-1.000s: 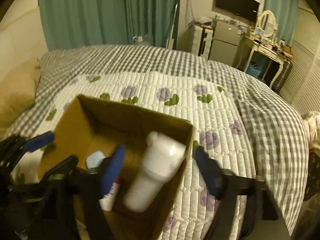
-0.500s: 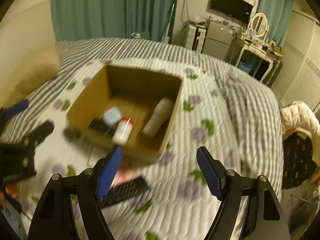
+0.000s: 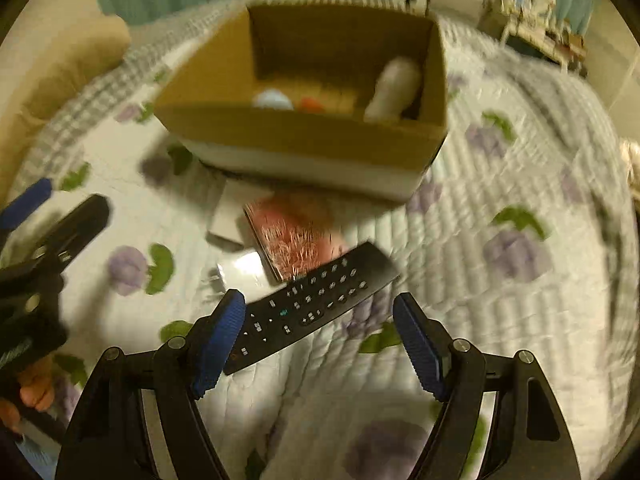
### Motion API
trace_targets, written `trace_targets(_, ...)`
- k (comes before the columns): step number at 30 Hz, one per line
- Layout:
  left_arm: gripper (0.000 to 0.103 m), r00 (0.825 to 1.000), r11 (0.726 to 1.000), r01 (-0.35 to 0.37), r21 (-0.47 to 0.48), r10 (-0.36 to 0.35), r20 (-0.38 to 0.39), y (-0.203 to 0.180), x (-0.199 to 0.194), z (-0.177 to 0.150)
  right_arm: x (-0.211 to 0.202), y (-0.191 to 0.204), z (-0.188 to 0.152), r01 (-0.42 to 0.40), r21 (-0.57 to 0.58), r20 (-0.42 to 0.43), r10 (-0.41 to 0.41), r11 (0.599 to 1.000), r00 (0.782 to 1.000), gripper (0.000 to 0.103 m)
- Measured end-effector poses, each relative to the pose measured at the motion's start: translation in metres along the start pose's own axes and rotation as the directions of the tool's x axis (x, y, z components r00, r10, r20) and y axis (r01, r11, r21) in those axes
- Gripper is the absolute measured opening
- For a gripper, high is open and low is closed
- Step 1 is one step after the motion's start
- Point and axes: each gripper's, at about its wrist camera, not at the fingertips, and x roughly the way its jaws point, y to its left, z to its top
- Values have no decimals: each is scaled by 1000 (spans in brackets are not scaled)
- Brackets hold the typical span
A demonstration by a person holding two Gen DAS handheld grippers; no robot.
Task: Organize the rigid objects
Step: 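Grasp the black TV remote with the right tool, then grasp the red patterned card edgewise with the left tool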
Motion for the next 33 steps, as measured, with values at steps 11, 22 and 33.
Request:
trace_targets(11, 103, 999, 1000, -2, -16, 1, -34, 6, 12, -9, 53, -4, 9, -17, 105, -131, 31, 994, 991, 73)
trace_targets(22, 103, 997, 1000, -8, 10, 8, -73, -2, 23, -12, 21, -8, 10, 4, 79, 45, -7, 997, 999, 21)
trace_targets(33, 103, 990, 998, 53, 39, -48, -133, -38, 43, -11, -25, -36, 1, -10, 21, 138, 7, 1000, 990, 19)
